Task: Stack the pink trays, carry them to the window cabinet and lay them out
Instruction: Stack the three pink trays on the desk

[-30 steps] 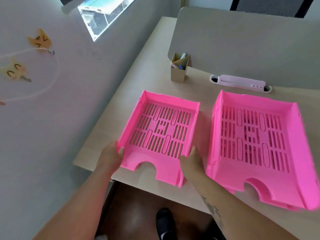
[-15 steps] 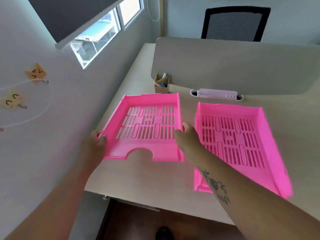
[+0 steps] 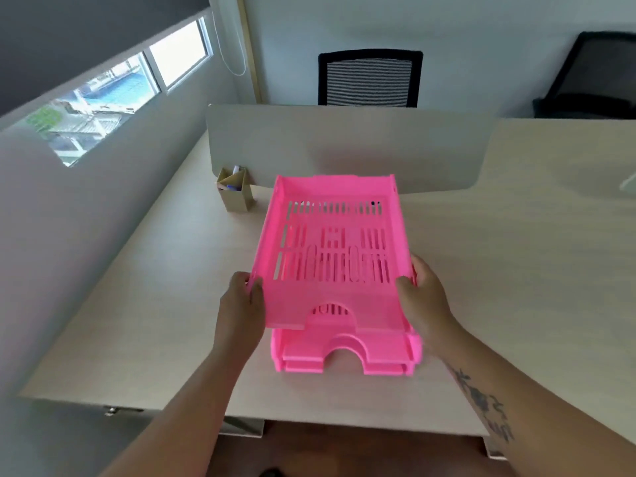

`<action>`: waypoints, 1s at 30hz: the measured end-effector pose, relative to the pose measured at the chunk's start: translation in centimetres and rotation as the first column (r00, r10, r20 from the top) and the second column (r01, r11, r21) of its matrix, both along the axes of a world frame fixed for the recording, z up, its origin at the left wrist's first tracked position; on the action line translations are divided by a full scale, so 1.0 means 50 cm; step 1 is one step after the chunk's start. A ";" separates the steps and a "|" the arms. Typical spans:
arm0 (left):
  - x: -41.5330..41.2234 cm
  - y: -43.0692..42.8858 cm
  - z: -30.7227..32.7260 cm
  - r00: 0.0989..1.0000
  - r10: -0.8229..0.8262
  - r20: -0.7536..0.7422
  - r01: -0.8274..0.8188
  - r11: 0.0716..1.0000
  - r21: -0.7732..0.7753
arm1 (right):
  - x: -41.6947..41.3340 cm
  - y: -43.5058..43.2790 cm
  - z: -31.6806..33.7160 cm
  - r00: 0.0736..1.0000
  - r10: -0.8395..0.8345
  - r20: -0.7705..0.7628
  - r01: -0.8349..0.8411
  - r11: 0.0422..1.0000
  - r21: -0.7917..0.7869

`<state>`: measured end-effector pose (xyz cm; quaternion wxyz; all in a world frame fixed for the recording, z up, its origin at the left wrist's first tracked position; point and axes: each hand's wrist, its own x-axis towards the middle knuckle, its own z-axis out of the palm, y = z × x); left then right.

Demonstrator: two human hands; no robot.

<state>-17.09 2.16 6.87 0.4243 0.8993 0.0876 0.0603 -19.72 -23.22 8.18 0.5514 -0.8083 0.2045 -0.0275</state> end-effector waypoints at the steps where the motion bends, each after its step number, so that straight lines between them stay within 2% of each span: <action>1: -0.008 -0.018 -0.009 1.000 -0.002 -0.013 0.002 1.000 -0.005 | -0.005 -0.016 -0.008 1.000 0.012 -0.010 -0.012 1.000 0.001; 10: -0.028 -0.064 -0.053 0.985 -0.034 -0.169 0.038 0.999 0.017 | -0.021 -0.056 -0.069 0.998 0.022 -0.053 -0.021 1.000 0.021; 16: -0.034 -0.055 -0.056 0.986 -0.040 -0.164 0.040 0.999 -0.003 | -0.030 -0.047 -0.081 0.996 0.047 -0.076 -0.047 0.999 0.002; 23: -0.006 -0.051 -0.067 0.970 -0.090 -0.225 0.072 0.994 -0.086 | 0.016 -0.065 -0.067 0.979 0.099 -0.178 -0.105 0.994 -0.023; 27: -0.010 -0.038 -0.081 0.966 -0.098 -0.239 0.073 0.991 -0.112 | -0.002 -0.053 -0.067 0.988 0.035 -0.153 -0.036 0.999 -0.007; 30: -0.027 -0.035 -0.091 0.963 -0.096 -0.250 0.047 0.979 -0.196 | -0.042 -0.033 -0.094 0.987 -0.042 -0.153 0.040 0.999 -0.013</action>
